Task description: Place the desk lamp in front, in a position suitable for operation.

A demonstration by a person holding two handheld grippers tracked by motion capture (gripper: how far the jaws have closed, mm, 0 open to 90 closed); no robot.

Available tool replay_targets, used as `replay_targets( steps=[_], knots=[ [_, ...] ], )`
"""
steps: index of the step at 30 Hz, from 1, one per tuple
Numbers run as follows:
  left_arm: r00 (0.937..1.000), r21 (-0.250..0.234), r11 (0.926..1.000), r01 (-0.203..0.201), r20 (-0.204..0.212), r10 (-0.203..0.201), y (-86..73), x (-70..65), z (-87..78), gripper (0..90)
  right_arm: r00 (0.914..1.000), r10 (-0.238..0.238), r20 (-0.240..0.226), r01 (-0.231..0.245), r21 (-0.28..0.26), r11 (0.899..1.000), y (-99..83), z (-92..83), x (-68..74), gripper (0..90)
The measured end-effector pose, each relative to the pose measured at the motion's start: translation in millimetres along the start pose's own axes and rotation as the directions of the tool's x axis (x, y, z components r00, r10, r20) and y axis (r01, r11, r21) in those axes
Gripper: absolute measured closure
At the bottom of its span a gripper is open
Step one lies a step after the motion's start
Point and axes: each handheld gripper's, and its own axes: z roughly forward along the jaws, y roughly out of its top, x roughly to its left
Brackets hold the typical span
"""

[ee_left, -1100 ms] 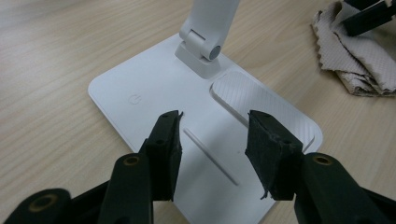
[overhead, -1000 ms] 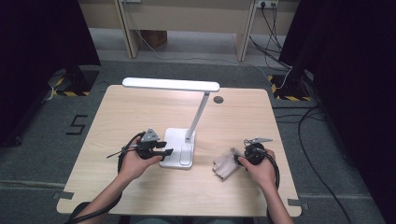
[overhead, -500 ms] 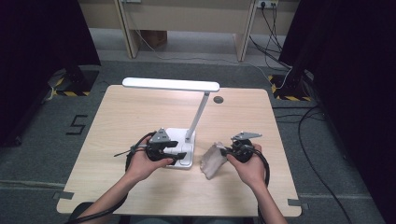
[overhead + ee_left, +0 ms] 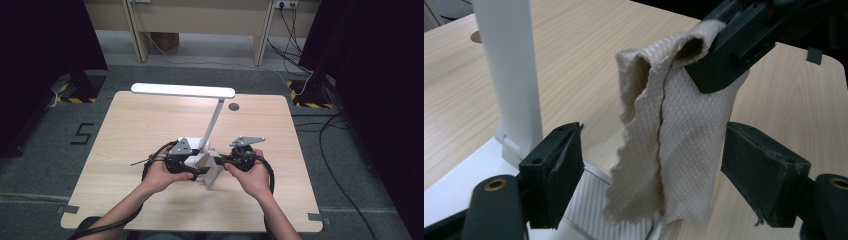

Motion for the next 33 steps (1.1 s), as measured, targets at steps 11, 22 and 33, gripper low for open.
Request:
replay_targets(
  steps=[11, 22, 33],
  knots=[
    [0.9945, -0.044, 0.9955, -0.083, 0.060, 0.086, -3.4, -2.2, -8.1, 48.3, 0.9870, -0.004, -0.160, -0.002, -0.038, 0.999, 16.1, 2.0, 16.6, 83.0],
    [0.9945, 0.001, 0.9958, -0.092, 0.051, 0.092, -6.6, -5.5, -20.2, 81.7, 0.9824, -0.034, -0.184, 0.025, -0.056, 0.998, 15.9, 6.7, 18.7, 63.9],
    [0.9985, -0.053, 0.9974, 0.049, -0.020, -0.050, -21.0, 11.1, -52.0, 81.7, 0.9925, 0.015, -0.122, -0.048, -0.274, 0.961, -3.3, -33.8, -13.6, 44.6]
  ],
)
